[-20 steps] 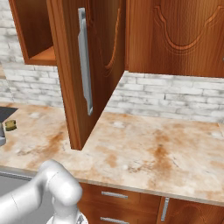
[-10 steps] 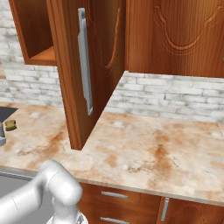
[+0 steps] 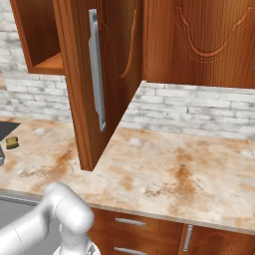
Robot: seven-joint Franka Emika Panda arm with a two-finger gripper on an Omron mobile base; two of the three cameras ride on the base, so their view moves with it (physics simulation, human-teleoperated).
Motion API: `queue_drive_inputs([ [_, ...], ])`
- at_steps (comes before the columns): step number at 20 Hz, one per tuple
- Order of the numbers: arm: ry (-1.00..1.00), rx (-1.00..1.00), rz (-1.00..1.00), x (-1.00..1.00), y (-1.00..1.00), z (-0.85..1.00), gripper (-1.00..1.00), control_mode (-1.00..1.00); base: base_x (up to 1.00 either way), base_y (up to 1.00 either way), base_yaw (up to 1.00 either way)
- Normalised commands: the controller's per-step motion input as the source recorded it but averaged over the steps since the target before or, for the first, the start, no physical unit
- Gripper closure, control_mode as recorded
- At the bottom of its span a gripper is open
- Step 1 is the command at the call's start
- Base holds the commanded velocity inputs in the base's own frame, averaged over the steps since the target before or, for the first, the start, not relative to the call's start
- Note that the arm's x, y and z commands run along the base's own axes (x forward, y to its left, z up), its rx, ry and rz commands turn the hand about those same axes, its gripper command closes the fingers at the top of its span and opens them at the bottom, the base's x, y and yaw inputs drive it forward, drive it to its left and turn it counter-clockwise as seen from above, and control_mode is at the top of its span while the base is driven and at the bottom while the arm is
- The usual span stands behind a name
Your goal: Locate and retrieve the soap dispenser and sponge from the cabinet. Place them next to the sink.
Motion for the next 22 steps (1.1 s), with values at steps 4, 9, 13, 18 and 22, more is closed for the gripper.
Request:
queue_drive_inputs([
  [4,-0.01,-0.06,-0.01,-0.18,0.08,0.00,-1.00,-1.00,0.00,0.00,0.00],
  [9,-0.01,-0.03,-0.03,-0.21,0.06,0.00,-1.00,-1.00,0.00,0.00,0.00],
  [13,0.01,-0.03,-0.05,-0.55,0.00,0.10,-1.00,-1.00,0.00,0.00,0.00],
  [18,0.19,-0.01,-0.05,-0.44,-0.13,0.20,-1.00,-1.00,0.00,0.00,0.00],
  [22,0.30,0.00,-0.02,-0.26,-0.42,0.36,-1.00,-1.00,0.00,0.00,0.00],
])
